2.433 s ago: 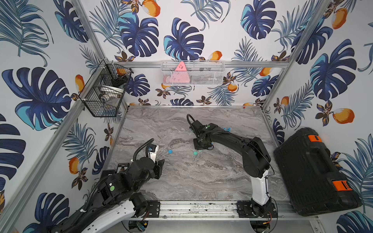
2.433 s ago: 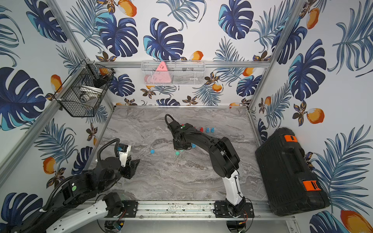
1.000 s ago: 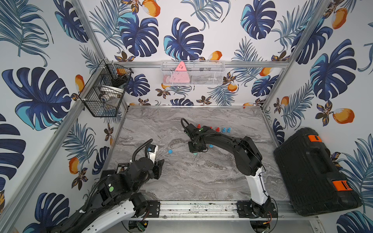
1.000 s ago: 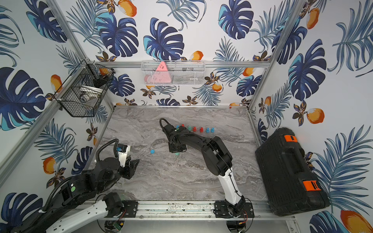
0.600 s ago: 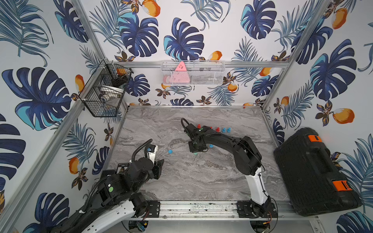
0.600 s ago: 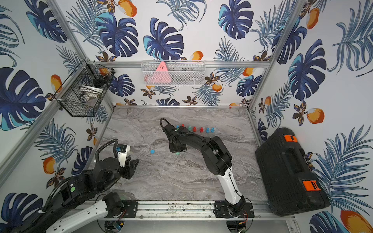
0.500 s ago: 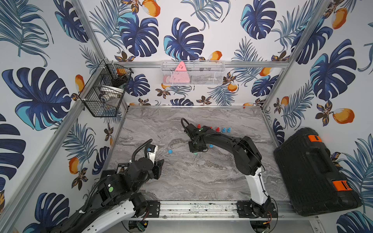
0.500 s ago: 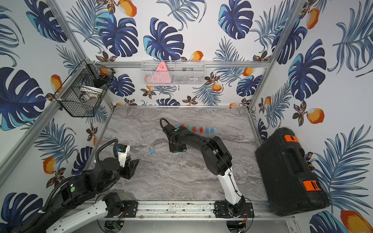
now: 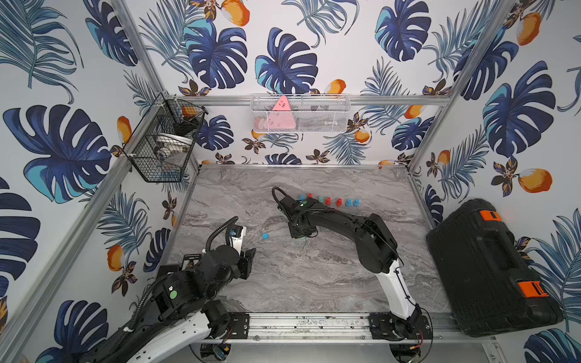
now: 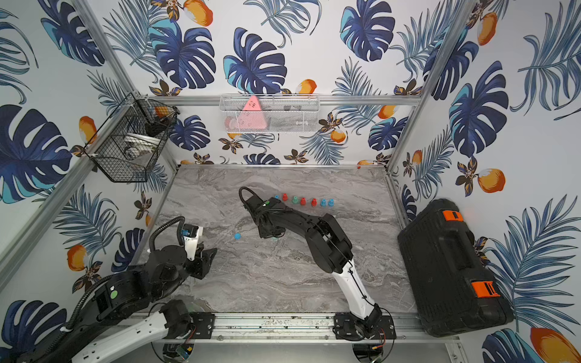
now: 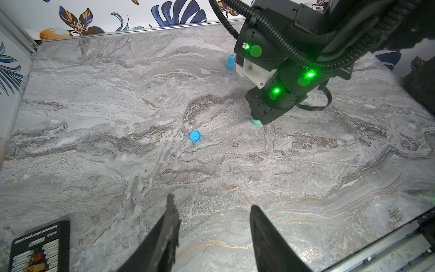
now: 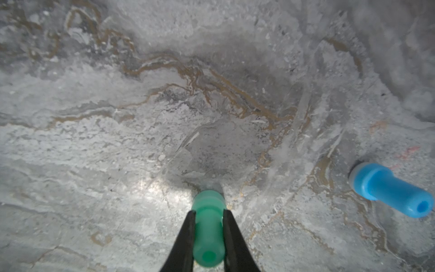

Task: Close the stamp cap
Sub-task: Close the cover of the stamp, then pick up the stamp from the center of the board.

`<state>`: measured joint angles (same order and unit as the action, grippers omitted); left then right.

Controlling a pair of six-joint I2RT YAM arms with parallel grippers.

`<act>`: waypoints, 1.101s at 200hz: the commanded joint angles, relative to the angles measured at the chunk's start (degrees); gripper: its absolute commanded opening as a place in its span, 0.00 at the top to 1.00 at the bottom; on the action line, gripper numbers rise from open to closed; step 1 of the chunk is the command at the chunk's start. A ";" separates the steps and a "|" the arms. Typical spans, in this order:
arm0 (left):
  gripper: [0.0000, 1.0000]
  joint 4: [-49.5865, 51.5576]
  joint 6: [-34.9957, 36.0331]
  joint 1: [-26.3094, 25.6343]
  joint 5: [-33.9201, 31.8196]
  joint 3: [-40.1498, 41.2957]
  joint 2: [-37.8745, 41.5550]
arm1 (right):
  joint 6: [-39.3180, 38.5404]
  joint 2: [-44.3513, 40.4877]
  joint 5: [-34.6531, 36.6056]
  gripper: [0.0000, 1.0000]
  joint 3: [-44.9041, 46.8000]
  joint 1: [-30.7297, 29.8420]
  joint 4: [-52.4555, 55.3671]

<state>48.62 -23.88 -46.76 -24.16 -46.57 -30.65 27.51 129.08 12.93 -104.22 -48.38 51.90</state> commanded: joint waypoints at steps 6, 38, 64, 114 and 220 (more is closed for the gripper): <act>0.47 -0.70 0.59 -0.01 -0.55 0.07 0.01 | -0.34 1.11 -1.26 0.83 1.40 0.12 1.33; 0.47 -0.70 0.68 0.00 -0.59 0.07 -0.07 | -1.20 -1.37 -0.66 0.83 0.39 1.39 2.27; 0.47 -0.71 0.67 0.01 -0.65 0.07 0.04 | -1.99 -4.09 -0.48 0.83 -0.75 3.55 2.70; 0.47 -0.72 0.71 -0.02 -0.64 -0.01 -0.19 | -3.55 -9.99 -1.72 0.83 -0.48 11.14 3.48; 0.47 -0.79 0.84 0.00 -0.62 0.03 -0.11 | -6.33 -20.11 -4.80 0.83 10.66 29.53 -0.28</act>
<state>48.62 -23.88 -46.76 -24.16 -46.57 -30.76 22.37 109.86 9.82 -95.07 -20.64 52.95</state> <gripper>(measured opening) 0.531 0.204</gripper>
